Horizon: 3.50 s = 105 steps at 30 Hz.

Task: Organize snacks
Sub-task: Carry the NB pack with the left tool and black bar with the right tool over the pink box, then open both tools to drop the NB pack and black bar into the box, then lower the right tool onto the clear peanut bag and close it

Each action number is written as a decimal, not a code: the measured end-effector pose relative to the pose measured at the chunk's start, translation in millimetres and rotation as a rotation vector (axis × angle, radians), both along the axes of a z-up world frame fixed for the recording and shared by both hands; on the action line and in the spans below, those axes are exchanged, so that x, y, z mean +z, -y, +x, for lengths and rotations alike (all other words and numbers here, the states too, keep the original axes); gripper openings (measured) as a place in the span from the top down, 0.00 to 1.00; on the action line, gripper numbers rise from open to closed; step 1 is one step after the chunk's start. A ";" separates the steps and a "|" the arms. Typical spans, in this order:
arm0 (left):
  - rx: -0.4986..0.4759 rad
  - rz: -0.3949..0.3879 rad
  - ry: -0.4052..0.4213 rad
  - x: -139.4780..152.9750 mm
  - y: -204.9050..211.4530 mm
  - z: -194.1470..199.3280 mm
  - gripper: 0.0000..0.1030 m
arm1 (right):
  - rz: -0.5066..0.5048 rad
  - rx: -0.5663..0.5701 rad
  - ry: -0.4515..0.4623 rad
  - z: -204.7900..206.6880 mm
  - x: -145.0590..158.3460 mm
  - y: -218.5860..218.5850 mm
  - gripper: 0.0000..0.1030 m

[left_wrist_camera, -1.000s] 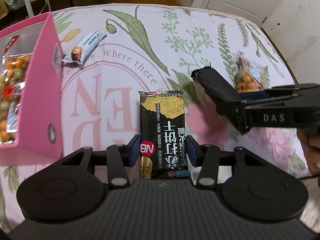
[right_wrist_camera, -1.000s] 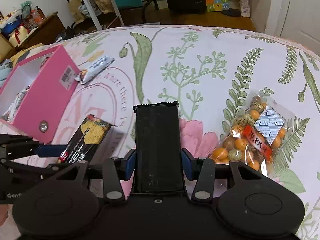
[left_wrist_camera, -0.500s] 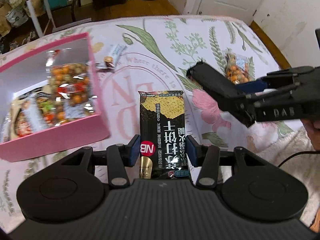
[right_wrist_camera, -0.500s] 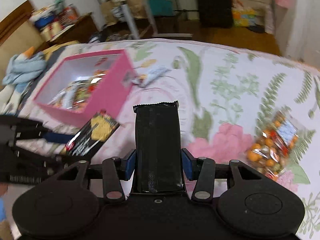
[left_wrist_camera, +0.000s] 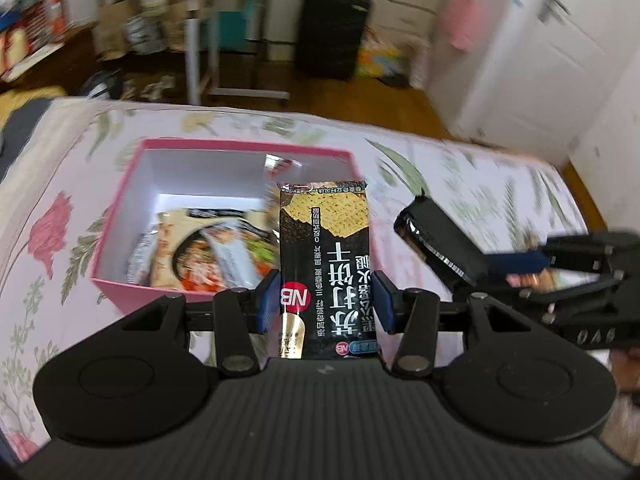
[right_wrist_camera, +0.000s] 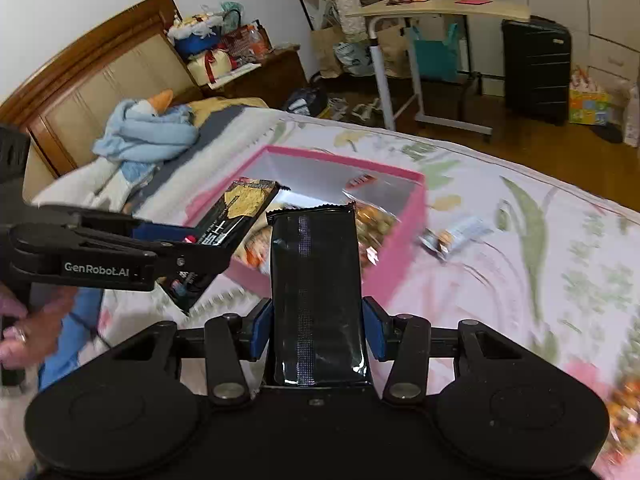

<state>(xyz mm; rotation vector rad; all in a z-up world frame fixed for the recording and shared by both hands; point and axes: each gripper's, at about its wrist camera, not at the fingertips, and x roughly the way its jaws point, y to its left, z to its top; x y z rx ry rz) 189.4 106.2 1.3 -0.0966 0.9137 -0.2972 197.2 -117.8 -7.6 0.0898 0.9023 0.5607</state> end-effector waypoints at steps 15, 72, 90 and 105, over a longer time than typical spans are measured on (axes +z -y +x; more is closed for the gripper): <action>0.298 0.007 -0.065 -75.4 -56.9 89.7 0.54 | -0.069 -0.027 -0.085 95.1 -78.7 -89.3 0.49; -0.537 -0.100 -0.065 -120.5 326.7 28.9 0.45 | 0.096 -0.788 -0.478 -14.9 -152.7 339.3 0.18; -0.588 -0.159 -0.145 -190.3 394.5 40.1 0.46 | 0.120 -0.741 -0.443 5.7 -170.3 325.0 0.03; -0.594 -0.105 -0.186 -177.5 392.1 28.4 0.50 | -0.034 -0.618 -0.388 -7.0 -158.8 293.6 0.13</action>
